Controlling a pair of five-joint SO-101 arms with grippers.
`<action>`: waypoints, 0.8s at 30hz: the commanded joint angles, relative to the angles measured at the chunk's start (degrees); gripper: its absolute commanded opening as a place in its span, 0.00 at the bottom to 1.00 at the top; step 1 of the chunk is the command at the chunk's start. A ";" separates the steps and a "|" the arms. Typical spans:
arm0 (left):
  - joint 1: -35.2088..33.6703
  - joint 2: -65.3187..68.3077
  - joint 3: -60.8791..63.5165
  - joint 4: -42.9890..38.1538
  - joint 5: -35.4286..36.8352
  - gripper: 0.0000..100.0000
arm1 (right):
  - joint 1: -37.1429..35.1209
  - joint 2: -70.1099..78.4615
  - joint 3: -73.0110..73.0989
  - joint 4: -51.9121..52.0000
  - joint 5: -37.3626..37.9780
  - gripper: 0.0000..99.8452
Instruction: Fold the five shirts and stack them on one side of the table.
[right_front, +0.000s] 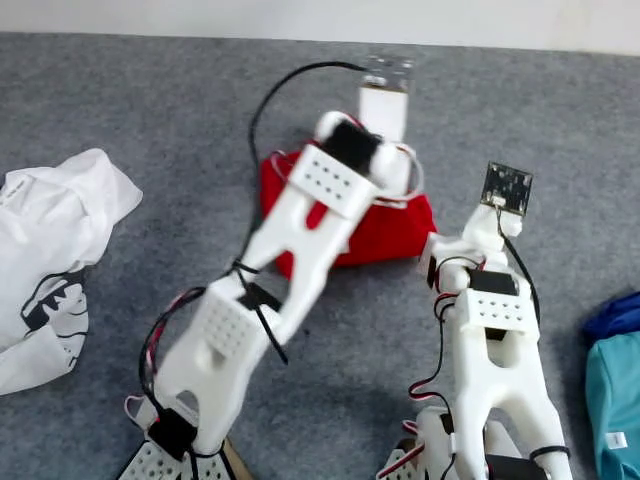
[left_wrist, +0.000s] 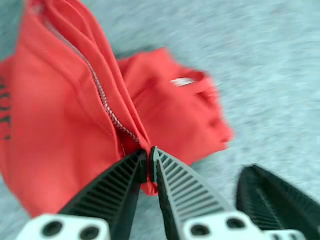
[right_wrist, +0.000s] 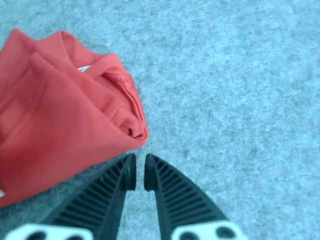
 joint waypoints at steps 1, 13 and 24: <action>2.42 2.33 -7.78 0.18 0.26 0.01 | 0.66 -2.15 -0.84 -0.66 -0.79 0.05; 5.85 11.03 -17.19 -3.69 0.09 0.01 | 0.75 -2.15 -0.84 -0.66 -0.79 0.05; 12.18 14.55 -19.21 -3.25 -8.70 0.01 | 5.23 -2.15 -0.92 -0.92 -0.88 0.05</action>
